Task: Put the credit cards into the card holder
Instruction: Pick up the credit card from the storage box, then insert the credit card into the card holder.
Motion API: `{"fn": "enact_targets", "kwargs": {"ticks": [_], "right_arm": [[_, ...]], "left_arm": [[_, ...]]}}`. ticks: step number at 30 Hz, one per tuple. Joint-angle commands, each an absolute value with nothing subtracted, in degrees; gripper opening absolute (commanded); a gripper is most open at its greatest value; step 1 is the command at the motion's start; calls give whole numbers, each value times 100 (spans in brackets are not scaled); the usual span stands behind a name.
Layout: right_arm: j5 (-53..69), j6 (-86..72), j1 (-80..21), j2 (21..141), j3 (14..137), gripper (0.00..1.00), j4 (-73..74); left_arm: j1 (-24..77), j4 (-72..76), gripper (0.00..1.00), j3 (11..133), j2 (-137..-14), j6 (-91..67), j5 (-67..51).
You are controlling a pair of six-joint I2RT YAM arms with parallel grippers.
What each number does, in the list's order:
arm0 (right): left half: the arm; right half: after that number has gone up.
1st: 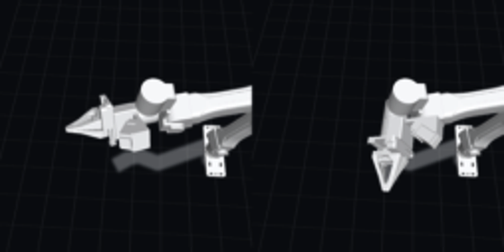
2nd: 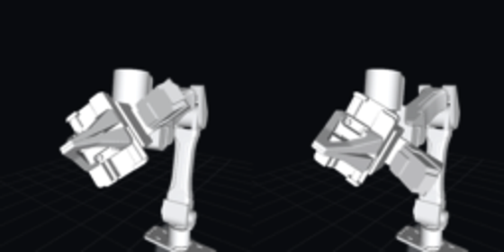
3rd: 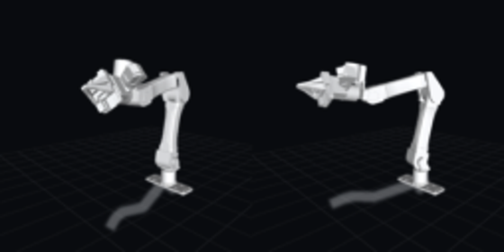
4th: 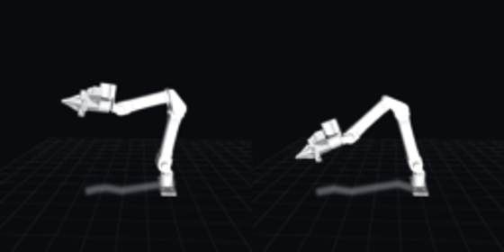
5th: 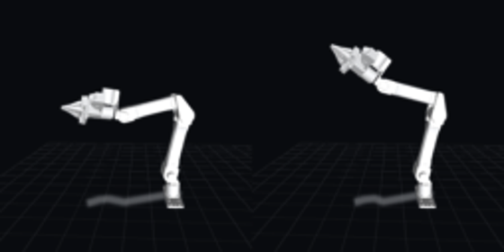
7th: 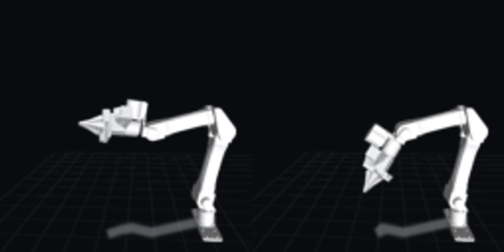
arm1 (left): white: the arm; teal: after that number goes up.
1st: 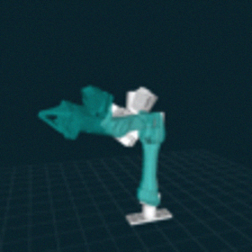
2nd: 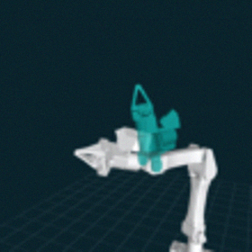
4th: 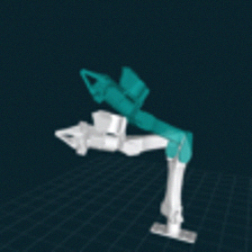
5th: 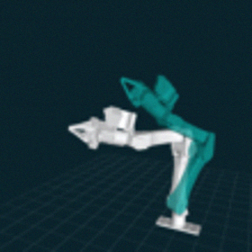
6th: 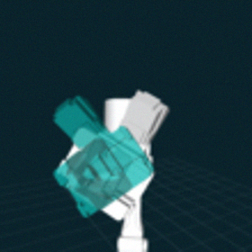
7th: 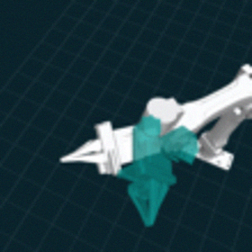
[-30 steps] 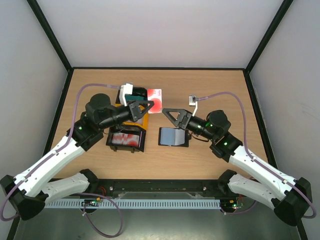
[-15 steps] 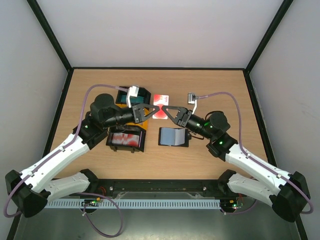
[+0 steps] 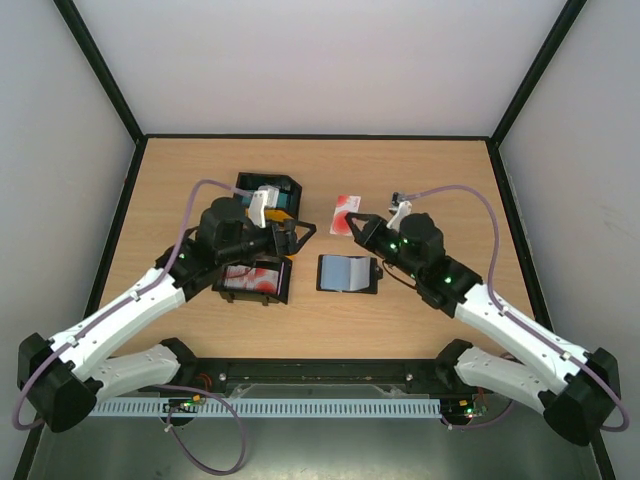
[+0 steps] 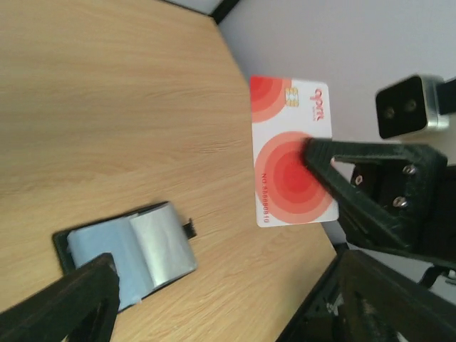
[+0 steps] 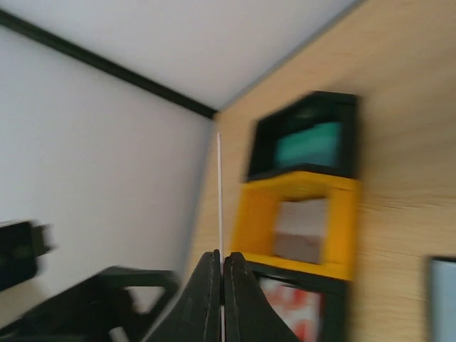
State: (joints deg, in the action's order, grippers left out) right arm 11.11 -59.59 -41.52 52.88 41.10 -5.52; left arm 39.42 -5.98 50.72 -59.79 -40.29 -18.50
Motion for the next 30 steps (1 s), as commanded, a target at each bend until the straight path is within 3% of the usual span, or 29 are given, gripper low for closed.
{"fn": "enact_targets", "kwargs": {"ticks": [1, 3, 10, 16, 20, 25, 30], "right_arm": [[335, -5231, -3939, 5638, 4369, 2, 1563], [404, -5040, -3792, 5571, 4252, 2, 1660], [1237, -4856, -3322, 5632, 3812, 2, 2111], [1601, -4956, -3252, 5652, 3319, 2, 1316], [2096, -4807, -2998, 5903, 3136, 2, 719], [2819, -4425, -2830, 6297, 2892, 2, -23], [2685, -4548, -2821, 6419, 2552, 2, -511]], "left_arm": [[3965, -701, 96, 4789, -6157, -3610, -1211], [4028, -533, 100, 4704, -6326, -3596, -1246], [4216, -214, 100, 4721, -7222, -3589, -1415], [4310, -1, 99, 4720, -7778, -3745, -1451], [4361, 197, 89, 4751, -8203, -3927, -1580], [4556, 344, 62, 4878, -8776, -4107, -1635], [4670, 309, 46, 5012, -9193, -4144, -1407]]}}
